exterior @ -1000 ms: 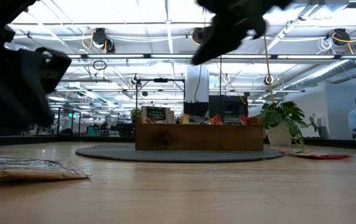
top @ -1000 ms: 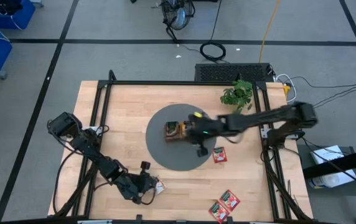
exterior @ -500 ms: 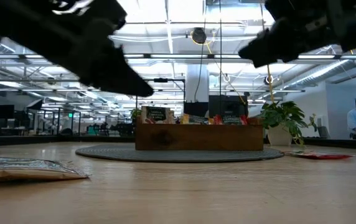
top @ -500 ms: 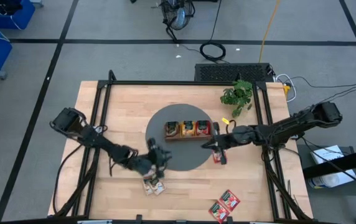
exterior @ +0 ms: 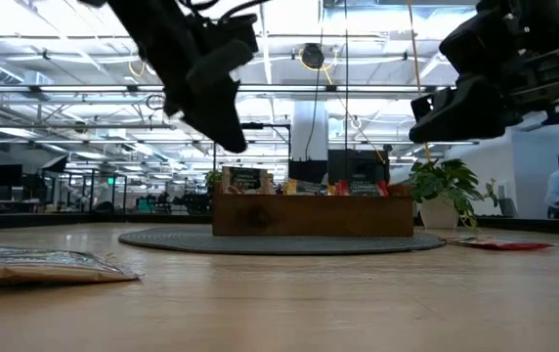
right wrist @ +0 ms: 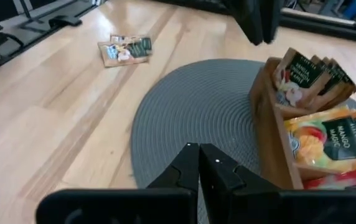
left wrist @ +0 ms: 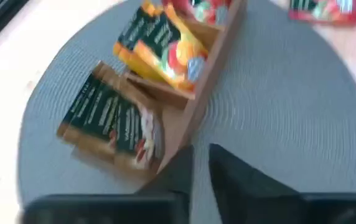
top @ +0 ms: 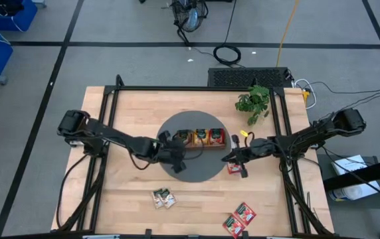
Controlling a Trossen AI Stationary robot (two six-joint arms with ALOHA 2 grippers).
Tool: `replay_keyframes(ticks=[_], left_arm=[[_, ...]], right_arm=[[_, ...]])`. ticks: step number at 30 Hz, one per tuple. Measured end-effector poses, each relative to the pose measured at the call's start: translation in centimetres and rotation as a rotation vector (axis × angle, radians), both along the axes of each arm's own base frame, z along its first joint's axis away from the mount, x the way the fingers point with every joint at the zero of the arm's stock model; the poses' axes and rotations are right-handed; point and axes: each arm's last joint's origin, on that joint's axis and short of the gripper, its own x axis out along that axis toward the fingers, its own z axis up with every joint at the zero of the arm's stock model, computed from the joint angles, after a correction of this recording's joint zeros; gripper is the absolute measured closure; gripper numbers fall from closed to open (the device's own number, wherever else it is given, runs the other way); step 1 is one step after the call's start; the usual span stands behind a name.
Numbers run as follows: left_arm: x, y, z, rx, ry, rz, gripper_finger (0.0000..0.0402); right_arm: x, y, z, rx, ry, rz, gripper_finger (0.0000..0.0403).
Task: Pick & Place Tea
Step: Put the right light brown tea sachet into the left section of the wooden organizer
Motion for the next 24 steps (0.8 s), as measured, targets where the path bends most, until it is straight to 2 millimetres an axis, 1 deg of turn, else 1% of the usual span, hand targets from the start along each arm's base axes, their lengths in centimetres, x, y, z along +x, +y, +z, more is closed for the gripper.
replay_keyframes(ticks=[2,3,6,11,17,19,24], left_arm=[[0.0,0.4,0.6,0.003,0.055,0.003,0.0383],[0.1,0.9,0.8,-0.01,0.07,0.001,0.0392],[0.3,2.0,0.9,-0.076,0.091,-0.026,0.0392],[0.5,3.8,0.3,-0.152,0.142,-0.012,0.0396],[0.6,4.6,-0.4,-0.149,0.176,0.0,0.0398],[0.4,5.1,-0.7,-0.144,0.206,0.017,0.0394],[0.7,5.8,-1.2,-0.115,0.216,0.029,0.0388]], right_arm=[[0.0,0.0,0.0,-0.002,-0.017,0.001,0.0399],[-0.1,0.0,-0.1,-0.004,-0.019,0.002,0.0399],[-0.3,-0.1,-0.4,-0.009,-0.008,0.002,0.0399],[-0.5,-0.1,-0.6,0.005,-0.008,-0.004,0.0399],[-0.5,-0.1,-0.5,0.032,-0.013,-0.012,0.0399],[-0.5,-0.1,-0.5,0.032,-0.014,-0.012,0.0399],[-0.5,-0.1,-0.5,0.032,-0.014,-0.012,0.0399]])
